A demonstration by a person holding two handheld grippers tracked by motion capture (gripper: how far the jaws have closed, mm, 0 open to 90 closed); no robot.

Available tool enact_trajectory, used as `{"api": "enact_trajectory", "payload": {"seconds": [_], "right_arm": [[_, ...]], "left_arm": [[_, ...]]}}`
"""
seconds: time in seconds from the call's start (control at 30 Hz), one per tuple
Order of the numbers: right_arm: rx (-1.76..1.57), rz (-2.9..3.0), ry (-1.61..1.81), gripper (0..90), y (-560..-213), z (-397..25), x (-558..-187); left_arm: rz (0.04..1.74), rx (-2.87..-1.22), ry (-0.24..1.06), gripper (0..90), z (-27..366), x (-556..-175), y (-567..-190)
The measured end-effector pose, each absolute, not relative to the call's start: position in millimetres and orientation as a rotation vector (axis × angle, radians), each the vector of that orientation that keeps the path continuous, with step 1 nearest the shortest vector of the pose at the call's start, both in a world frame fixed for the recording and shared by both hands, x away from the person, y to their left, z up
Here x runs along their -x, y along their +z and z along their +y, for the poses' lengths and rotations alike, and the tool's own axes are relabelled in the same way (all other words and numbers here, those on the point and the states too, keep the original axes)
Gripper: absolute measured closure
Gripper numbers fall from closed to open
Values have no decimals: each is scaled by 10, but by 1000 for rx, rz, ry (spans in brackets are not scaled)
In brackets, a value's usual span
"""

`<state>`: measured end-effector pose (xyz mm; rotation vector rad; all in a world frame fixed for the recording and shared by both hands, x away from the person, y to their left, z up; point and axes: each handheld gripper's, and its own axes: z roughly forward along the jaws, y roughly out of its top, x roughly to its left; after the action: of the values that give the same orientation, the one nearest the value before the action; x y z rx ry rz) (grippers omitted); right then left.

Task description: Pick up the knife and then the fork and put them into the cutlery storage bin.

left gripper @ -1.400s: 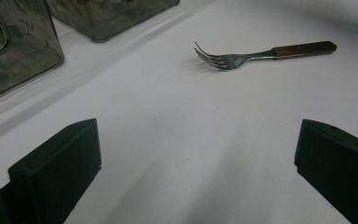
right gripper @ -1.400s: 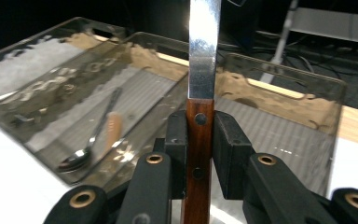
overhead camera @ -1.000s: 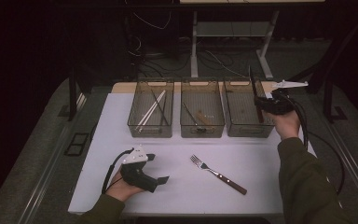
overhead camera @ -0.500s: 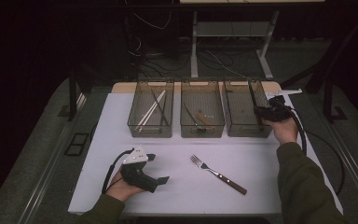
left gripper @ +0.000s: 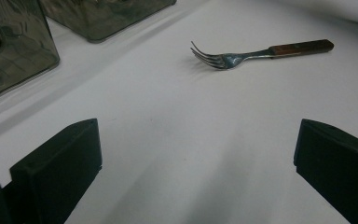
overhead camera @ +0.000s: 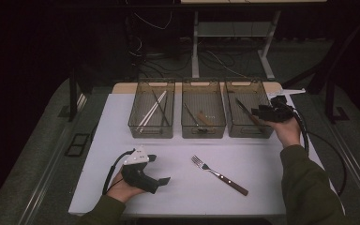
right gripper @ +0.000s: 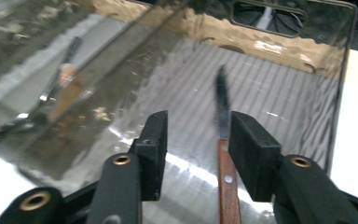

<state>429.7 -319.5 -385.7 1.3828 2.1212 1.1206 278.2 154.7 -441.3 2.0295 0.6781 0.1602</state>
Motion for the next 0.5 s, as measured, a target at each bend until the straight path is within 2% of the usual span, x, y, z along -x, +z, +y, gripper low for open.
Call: {"api": "enact_trajectory", "payload": {"seconds": [0.07,0.5], "right_arm": [[-1368,2117,1143,516,-3826,-3184,-4253],[-1248,2214,1315,437,-3707,-3052,-3863]], "left_arm": [[678,-2030,160,0,1545,-2783,-4414],[677,-2032,160,0,1543,-2782,-4415]]}}
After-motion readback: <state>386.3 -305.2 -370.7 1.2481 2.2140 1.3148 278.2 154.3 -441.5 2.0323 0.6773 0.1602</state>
